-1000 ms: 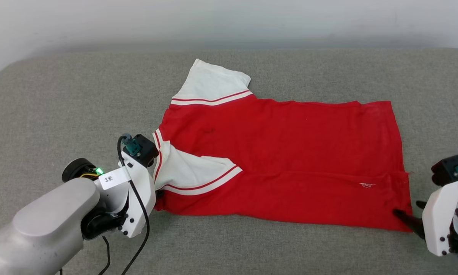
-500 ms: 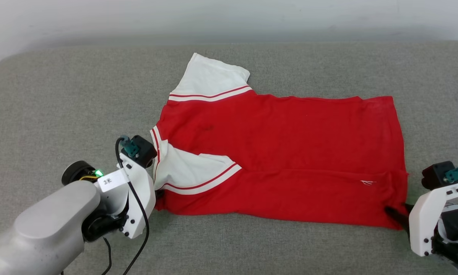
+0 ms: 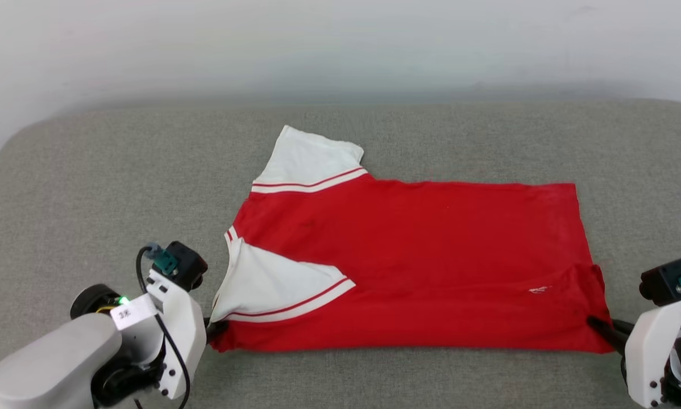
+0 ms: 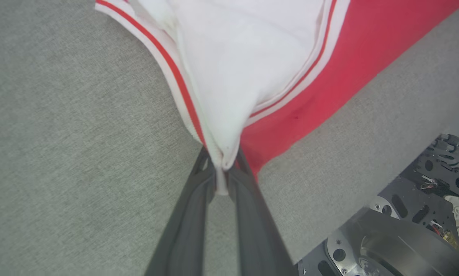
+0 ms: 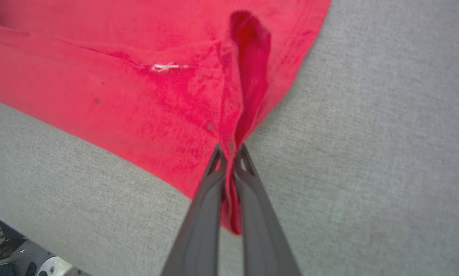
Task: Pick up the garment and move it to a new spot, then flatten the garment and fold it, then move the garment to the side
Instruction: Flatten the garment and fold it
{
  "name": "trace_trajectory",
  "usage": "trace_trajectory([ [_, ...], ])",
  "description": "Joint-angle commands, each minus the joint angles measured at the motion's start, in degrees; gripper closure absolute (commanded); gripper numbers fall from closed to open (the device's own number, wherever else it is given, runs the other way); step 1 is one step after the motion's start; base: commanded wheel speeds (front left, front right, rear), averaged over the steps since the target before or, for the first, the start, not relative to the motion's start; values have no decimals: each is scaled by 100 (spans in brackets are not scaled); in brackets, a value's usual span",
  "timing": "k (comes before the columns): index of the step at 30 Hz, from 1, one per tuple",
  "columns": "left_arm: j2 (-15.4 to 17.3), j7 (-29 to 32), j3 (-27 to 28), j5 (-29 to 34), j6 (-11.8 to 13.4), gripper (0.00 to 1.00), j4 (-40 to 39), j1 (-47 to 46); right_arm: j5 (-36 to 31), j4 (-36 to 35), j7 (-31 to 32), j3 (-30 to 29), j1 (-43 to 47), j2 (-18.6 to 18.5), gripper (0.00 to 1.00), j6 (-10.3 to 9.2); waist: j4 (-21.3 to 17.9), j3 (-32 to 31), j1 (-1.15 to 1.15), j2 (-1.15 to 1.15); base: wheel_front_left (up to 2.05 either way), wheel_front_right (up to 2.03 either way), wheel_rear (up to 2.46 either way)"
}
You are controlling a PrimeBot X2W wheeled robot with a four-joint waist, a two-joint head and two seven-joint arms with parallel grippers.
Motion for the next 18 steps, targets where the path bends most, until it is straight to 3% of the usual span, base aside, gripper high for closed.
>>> trace_trajectory([
  [1,46,-33,13,-36,42,100,-46,100,37,-39,9,-36,95,-49,100,-7,0,-29,0,0,0,0,0],
  [9,241,-109,-51,-159,295,100,-435,509,8,-353,293,-397,584,-84,100,-7,9,-23,0,0,0,0,0],
  [18,-63,-181,-149,-286,278,100,29,761,-188,112,421,-392,641,304,100,-7,5,131,0,0,0,0,0],
])
